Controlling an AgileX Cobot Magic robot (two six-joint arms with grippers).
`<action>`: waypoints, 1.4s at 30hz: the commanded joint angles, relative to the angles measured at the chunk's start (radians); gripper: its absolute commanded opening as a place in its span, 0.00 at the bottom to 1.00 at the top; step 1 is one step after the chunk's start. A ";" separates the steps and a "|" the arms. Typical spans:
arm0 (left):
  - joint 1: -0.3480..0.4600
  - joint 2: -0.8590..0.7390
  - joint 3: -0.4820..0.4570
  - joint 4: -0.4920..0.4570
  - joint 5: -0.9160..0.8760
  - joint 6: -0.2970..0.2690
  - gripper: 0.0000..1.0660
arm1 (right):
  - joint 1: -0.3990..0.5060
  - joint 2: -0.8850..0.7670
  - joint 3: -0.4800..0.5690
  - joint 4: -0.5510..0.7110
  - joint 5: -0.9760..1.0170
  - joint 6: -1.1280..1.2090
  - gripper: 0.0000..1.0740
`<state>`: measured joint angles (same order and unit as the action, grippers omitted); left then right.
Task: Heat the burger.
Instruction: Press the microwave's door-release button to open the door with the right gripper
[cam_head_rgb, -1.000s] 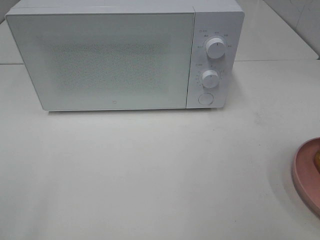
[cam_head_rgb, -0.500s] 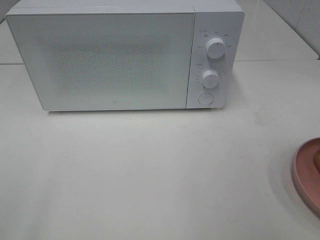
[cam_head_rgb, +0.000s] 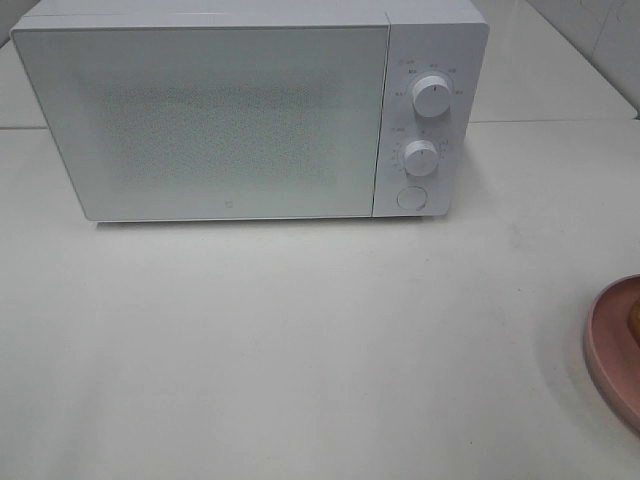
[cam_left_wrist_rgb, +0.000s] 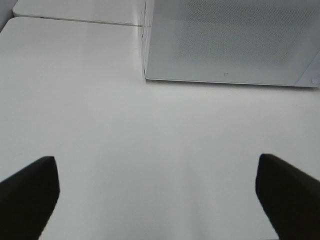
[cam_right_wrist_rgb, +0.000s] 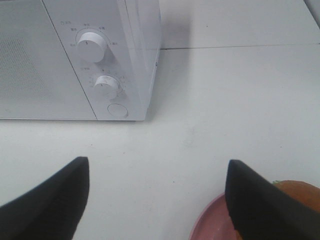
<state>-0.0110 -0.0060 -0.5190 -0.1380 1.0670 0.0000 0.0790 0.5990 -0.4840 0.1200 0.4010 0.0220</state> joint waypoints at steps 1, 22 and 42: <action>0.003 -0.015 0.002 -0.004 -0.001 0.000 0.94 | -0.005 0.046 0.002 0.005 -0.055 -0.010 0.70; 0.003 -0.015 0.002 -0.004 -0.001 0.000 0.94 | -0.005 0.479 0.002 -0.208 -0.573 0.066 0.70; 0.003 -0.015 0.002 -0.004 -0.001 0.000 0.94 | 0.066 0.718 0.176 -0.036 -1.167 -0.060 0.69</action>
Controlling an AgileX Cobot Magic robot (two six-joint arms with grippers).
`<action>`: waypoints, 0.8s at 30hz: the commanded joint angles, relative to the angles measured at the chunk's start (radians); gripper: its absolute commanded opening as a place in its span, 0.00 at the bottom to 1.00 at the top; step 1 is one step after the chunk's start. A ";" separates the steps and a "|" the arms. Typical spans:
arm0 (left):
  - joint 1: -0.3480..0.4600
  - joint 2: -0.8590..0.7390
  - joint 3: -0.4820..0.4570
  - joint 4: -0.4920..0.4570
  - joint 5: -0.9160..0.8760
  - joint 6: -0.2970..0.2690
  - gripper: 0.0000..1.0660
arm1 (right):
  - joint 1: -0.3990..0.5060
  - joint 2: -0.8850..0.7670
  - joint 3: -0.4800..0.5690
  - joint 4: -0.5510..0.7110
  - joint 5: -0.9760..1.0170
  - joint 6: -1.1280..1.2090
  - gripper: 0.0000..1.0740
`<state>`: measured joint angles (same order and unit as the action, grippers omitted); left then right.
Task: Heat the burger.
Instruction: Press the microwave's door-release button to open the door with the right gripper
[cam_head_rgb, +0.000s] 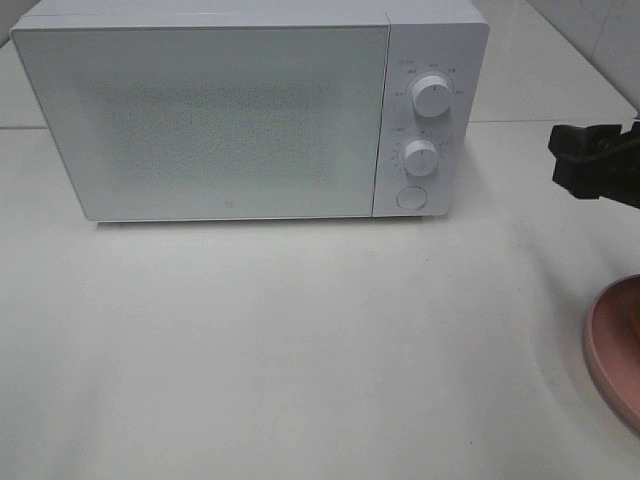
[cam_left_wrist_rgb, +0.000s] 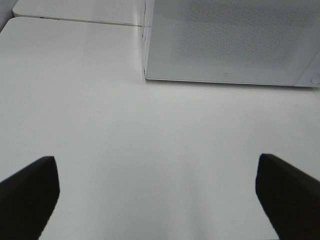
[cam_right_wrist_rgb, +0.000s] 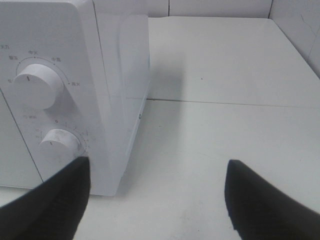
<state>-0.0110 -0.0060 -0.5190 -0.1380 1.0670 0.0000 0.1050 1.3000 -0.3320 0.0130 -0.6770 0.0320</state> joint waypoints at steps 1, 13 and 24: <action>0.003 -0.015 0.002 -0.004 -0.001 0.000 0.94 | 0.086 0.032 0.039 0.144 -0.132 -0.128 0.69; 0.003 -0.015 0.002 -0.004 -0.001 0.000 0.94 | 0.413 0.171 0.047 0.509 -0.333 -0.295 0.69; 0.003 -0.015 0.002 -0.004 -0.001 0.000 0.94 | 0.688 0.315 0.044 0.829 -0.526 -0.356 0.69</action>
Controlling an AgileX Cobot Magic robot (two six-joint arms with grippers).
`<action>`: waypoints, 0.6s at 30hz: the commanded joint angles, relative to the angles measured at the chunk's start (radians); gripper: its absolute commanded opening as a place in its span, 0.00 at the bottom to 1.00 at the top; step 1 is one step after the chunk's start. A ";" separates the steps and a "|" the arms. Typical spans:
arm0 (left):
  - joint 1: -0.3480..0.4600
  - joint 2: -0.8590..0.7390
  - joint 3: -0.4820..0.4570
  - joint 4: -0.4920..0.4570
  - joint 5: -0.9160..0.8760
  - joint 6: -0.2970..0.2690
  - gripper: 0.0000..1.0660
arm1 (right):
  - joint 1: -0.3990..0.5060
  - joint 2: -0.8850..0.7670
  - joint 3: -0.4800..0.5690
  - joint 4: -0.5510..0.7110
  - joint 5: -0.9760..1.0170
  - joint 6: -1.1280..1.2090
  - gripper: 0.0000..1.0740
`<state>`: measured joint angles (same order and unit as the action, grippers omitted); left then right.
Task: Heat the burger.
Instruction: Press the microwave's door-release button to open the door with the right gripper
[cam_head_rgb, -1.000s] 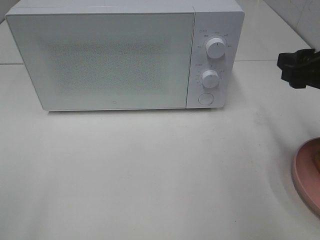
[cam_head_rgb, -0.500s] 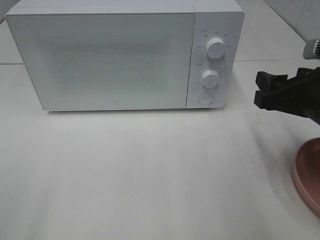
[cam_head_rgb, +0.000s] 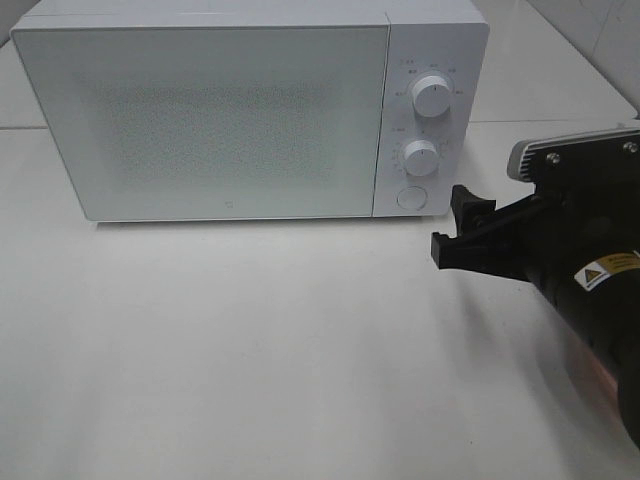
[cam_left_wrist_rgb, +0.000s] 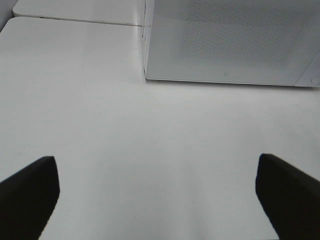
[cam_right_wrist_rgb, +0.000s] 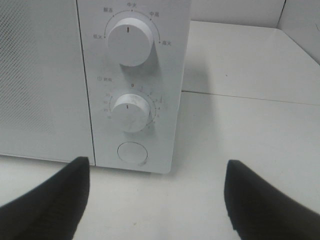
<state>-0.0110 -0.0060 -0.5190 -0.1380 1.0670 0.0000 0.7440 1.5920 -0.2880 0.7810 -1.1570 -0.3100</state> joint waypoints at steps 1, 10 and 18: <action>0.003 -0.015 0.002 -0.004 -0.001 0.000 0.94 | 0.049 0.023 0.000 0.061 -0.046 -0.014 0.69; 0.003 -0.015 0.002 -0.004 -0.001 0.000 0.94 | 0.156 0.091 -0.060 0.164 -0.042 -0.015 0.69; 0.003 -0.015 0.002 -0.004 -0.001 0.000 0.94 | 0.156 0.092 -0.060 0.162 -0.013 0.007 0.69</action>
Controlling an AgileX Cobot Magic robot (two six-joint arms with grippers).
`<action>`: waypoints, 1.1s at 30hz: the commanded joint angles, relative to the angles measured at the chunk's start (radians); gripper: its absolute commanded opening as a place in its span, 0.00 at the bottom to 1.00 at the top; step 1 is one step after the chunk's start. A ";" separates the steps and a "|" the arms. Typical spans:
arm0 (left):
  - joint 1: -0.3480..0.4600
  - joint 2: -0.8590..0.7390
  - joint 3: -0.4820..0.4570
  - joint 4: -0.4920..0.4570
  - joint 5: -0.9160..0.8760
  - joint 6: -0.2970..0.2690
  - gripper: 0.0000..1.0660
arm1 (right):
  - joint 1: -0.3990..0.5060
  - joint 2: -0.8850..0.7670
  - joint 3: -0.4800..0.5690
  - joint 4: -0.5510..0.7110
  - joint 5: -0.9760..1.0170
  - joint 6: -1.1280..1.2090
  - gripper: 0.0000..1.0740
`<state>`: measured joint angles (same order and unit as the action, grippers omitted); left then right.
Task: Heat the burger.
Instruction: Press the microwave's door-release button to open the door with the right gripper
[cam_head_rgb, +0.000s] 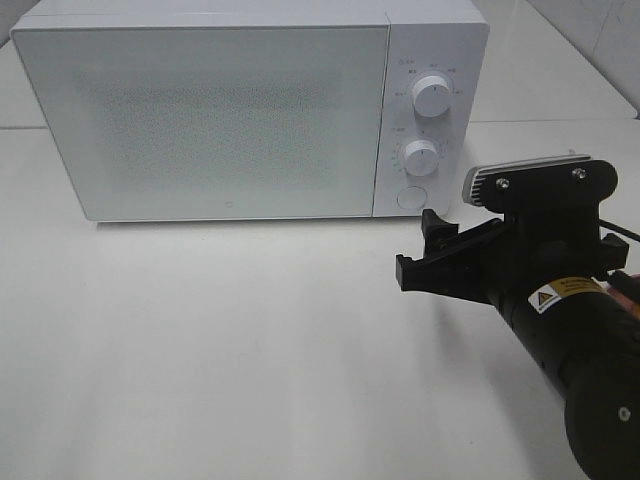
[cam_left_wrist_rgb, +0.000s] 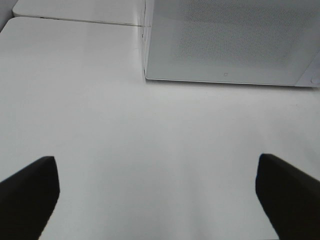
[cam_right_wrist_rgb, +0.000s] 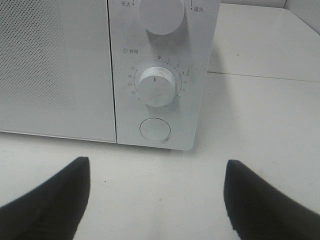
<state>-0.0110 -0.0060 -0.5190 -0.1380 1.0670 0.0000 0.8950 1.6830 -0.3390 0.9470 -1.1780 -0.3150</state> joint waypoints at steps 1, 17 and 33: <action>0.003 -0.015 0.002 -0.004 -0.001 0.000 0.94 | 0.005 0.001 -0.009 -0.004 0.015 0.047 0.69; 0.003 -0.015 0.002 -0.004 -0.001 0.000 0.94 | 0.005 0.001 -0.009 -0.004 0.022 0.614 0.48; 0.003 -0.015 0.002 -0.004 -0.001 0.000 0.94 | 0.005 0.001 -0.009 -0.013 0.065 1.397 0.10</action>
<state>-0.0110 -0.0060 -0.5190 -0.1380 1.0670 0.0000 0.8950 1.6830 -0.3390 0.9460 -1.1240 1.0530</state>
